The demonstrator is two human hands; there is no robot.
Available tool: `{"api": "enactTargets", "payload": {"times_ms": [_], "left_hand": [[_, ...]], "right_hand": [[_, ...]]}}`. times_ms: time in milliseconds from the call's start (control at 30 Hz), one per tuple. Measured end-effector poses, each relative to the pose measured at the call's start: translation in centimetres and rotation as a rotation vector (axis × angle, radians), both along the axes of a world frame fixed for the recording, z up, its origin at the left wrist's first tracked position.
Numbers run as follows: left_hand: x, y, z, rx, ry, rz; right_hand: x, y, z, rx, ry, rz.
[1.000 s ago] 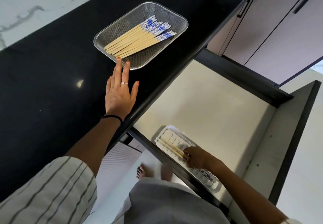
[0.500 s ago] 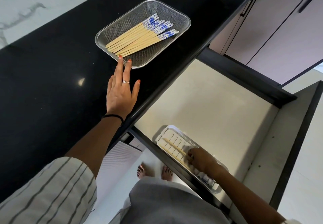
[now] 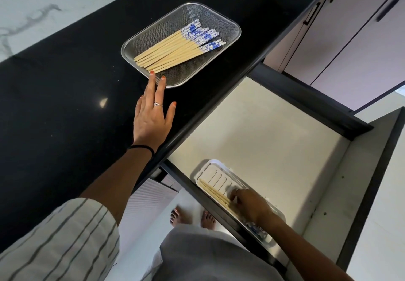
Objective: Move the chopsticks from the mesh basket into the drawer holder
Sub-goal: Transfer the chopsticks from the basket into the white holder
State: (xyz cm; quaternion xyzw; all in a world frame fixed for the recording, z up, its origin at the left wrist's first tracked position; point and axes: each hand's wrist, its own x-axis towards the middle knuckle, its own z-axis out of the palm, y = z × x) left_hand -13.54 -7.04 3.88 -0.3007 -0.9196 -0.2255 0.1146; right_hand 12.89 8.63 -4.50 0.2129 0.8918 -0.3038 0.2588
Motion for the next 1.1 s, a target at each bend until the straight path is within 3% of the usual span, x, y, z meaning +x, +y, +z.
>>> {"api": "enactTargets", "payload": {"times_ms": [167,767,967,1100], "left_hand": [[0.0,0.0,0.1,-0.001,0.004,-0.005],[0.0,0.0,-0.1,-0.007,0.017,0.002],[0.1,0.0,-0.1,-0.008,0.02,0.016],[0.1,0.0,-0.1,-0.012,0.015,0.025]], "right_hand": [[0.2,0.7,-0.3,0.041,-0.098,0.025],[1.1,0.0,0.7,-0.035,-0.011,-0.056],[-1.3,0.7,3.3,-0.152,0.111,-0.023],[-4.7,2.4,7.4,-0.194,0.318,0.033]]}}
